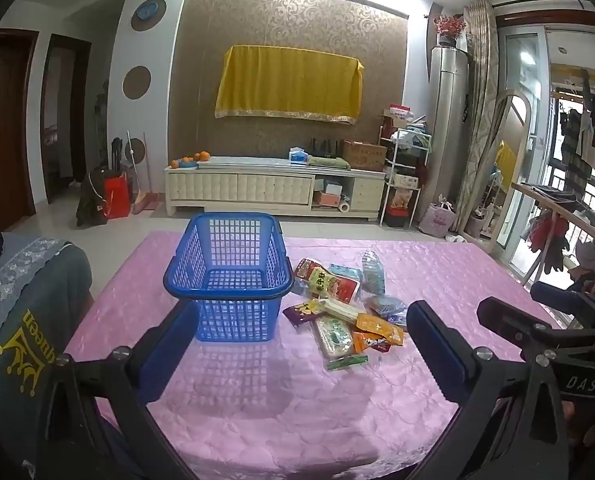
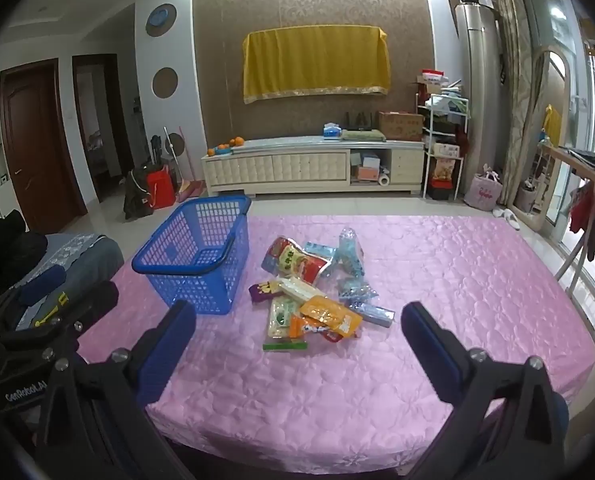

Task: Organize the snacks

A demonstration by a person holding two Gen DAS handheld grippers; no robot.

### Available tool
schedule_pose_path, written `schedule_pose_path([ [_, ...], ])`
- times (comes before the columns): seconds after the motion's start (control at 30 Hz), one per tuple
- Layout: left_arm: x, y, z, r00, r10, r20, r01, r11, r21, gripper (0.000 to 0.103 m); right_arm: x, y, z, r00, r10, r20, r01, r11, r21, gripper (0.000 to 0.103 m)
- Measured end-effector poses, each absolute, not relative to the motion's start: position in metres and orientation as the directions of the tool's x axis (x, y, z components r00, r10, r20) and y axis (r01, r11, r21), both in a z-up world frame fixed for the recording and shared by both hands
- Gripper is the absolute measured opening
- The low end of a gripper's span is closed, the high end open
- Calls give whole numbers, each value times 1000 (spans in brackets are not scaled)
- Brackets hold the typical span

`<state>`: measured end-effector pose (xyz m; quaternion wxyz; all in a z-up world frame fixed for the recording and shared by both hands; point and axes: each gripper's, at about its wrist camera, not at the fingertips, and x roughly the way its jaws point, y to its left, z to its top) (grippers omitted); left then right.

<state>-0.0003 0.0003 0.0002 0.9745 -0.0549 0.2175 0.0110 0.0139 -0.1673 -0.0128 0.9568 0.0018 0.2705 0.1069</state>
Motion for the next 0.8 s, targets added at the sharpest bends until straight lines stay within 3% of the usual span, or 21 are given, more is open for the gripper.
schedule_pose_path([
  [0.8,-5,-2,1,909,1,-418,-42,995,-89,103,11,-166,-12,829,193,-525,-198,979,48,103],
])
